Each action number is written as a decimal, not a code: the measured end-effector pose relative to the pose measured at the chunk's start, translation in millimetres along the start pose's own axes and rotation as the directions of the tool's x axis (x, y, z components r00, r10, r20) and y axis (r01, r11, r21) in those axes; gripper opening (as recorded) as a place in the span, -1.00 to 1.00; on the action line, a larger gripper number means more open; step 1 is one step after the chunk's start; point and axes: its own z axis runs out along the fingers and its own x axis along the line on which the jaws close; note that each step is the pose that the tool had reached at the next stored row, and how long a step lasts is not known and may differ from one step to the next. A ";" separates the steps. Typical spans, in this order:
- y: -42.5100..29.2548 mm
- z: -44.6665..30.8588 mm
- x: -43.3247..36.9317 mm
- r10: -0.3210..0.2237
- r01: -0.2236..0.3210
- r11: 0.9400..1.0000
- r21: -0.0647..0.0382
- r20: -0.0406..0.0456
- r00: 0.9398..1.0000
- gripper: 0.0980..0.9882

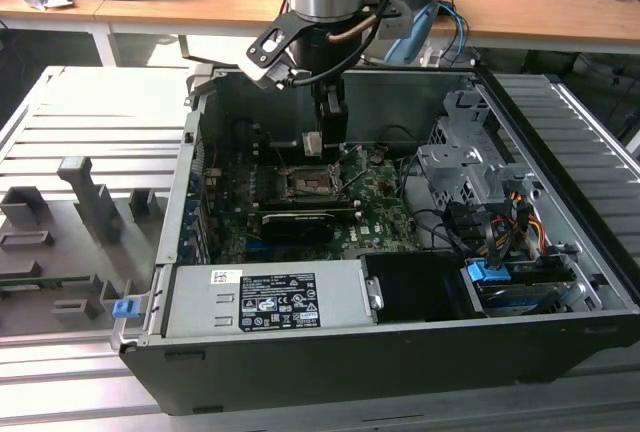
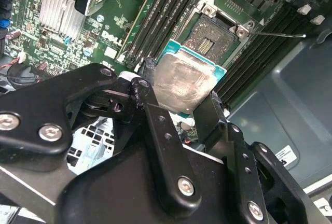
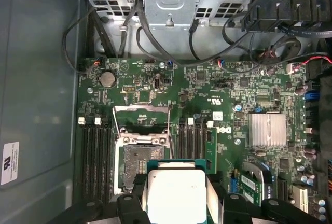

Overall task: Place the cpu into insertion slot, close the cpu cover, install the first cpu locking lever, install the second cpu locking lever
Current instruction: 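Place the cpu into insertion slot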

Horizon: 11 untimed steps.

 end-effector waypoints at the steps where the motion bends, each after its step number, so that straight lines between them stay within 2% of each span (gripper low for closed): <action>1: 0.0 0.2 0.0 0.000 0.000 1.000 0.000 0.000 1.000 0.00; 11: -0.2 1.6 0.0 0.000 0.000 1.000 0.000 0.000 1.000 0.00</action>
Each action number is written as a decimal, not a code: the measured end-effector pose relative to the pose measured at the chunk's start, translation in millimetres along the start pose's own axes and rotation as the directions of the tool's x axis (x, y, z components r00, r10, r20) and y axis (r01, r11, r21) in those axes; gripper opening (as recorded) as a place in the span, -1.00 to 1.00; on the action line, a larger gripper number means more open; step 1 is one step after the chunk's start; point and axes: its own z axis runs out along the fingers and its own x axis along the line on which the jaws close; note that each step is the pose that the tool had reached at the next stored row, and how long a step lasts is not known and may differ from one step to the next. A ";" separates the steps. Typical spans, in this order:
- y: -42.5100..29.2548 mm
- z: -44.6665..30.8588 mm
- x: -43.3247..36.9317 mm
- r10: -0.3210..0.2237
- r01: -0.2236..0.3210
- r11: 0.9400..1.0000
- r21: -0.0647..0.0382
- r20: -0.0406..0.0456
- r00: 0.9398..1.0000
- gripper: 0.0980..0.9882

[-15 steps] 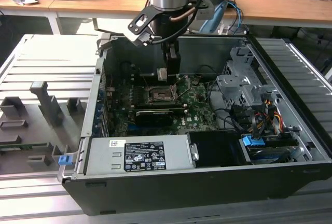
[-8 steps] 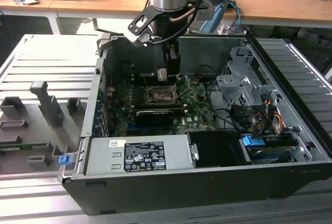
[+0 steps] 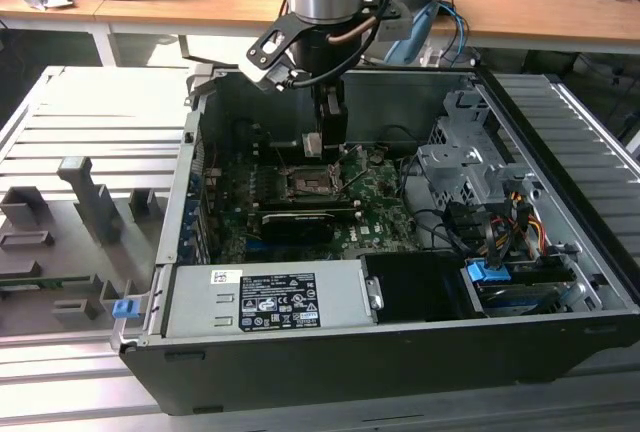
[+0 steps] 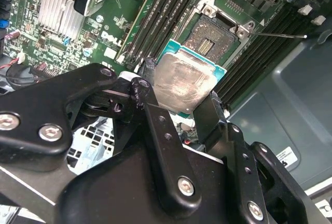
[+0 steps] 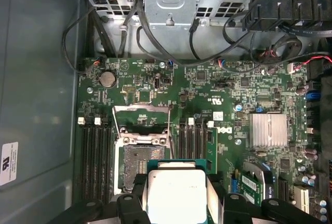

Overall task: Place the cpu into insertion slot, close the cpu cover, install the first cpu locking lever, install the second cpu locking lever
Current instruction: 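Place the cpu into insertion slot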

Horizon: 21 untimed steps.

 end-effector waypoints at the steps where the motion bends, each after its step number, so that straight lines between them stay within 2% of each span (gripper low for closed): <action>1: 0.0 0.3 0.0 0.000 0.000 1.000 0.000 0.000 1.000 0.00; 21: -0.3 3.3 0.0 0.000 0.000 1.000 0.000 0.000 1.000 0.00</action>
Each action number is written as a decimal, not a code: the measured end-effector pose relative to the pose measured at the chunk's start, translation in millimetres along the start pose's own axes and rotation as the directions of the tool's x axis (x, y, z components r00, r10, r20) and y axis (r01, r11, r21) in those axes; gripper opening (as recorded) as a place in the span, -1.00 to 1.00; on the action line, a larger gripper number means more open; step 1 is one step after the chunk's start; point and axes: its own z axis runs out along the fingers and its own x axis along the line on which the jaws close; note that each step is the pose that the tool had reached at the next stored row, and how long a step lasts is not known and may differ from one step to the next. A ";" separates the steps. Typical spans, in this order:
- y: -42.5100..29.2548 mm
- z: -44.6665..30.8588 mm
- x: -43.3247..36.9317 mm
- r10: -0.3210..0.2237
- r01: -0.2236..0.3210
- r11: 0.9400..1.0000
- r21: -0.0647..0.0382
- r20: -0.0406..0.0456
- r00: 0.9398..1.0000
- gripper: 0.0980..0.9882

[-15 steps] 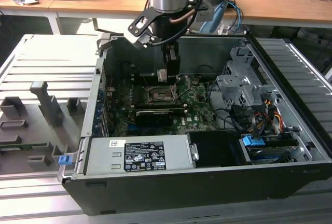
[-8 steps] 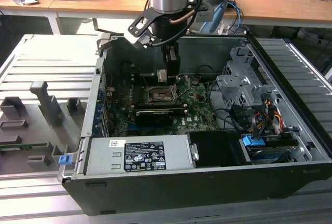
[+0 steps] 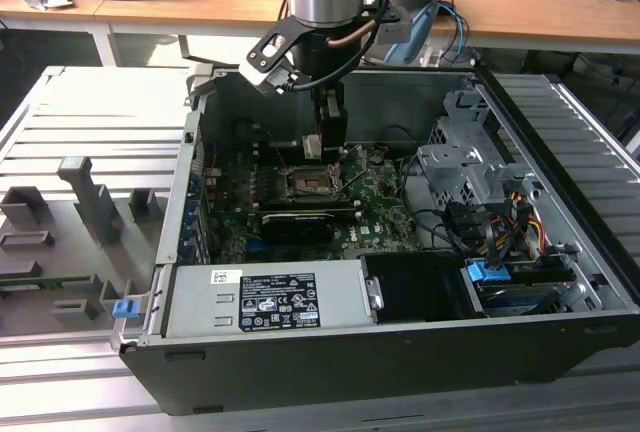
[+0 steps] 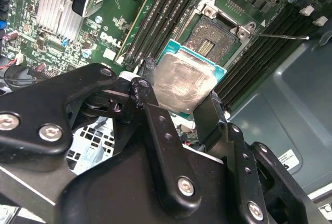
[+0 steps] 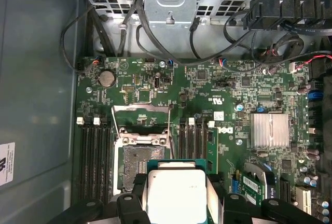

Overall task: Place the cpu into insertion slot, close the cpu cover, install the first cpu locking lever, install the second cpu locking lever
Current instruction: 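Place the cpu into insertion slot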

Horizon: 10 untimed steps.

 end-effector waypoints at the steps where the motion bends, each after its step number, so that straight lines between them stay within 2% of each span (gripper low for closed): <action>1: 0.0 0.0 0.0 0.000 0.000 1.000 0.000 0.000 1.000 0.00; 4: -0.2 2.2 0.2 0.000 0.000 1.000 0.000 0.000 1.000 0.00; 7: -2.7 12.5 2.2 0.000 0.000 1.000 0.000 0.000 1.000 0.00; 10: -5.0 19.2 2.4 0.000 0.000 1.000 0.000 0.000 1.000 0.00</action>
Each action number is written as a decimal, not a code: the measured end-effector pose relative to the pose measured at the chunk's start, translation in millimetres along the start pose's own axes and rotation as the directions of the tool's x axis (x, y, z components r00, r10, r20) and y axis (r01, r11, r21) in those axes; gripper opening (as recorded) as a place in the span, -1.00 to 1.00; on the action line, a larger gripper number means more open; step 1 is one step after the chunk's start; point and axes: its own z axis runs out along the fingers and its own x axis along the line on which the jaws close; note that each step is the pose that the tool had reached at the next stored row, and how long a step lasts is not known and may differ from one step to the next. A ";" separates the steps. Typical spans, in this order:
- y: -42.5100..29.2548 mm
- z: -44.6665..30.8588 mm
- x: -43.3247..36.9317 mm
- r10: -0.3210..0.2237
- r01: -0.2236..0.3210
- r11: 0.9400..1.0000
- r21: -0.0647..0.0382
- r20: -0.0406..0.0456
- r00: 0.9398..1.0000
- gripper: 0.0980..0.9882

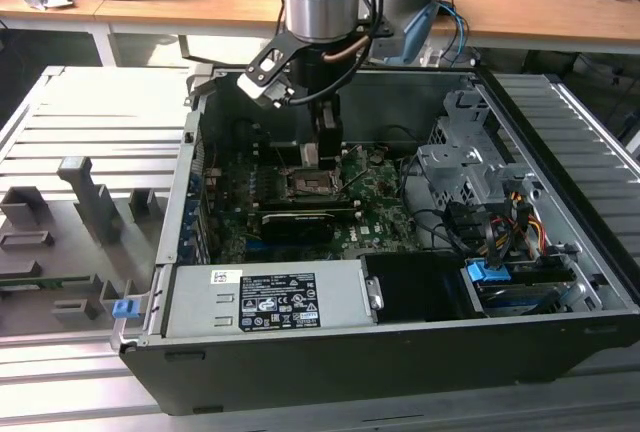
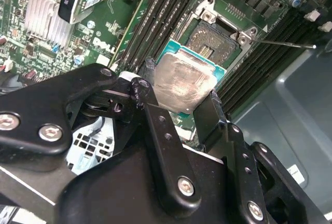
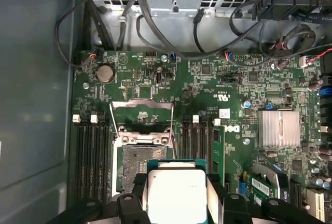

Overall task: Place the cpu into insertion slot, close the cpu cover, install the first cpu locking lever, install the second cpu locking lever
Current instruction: 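Place the cpu into insertion slot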

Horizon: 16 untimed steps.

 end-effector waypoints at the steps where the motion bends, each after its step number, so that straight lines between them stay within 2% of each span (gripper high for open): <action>1: -0.2 1.5 0.0 0.000 0.000 1.000 0.000 0.000 1.000 0.00; 14: -0.6 4.7 0.0 0.000 0.000 1.000 0.000 0.000 1.000 0.00; 16: -1.0 7.6 0.0 0.000 0.000 1.000 -0.003 0.000 1.000 0.00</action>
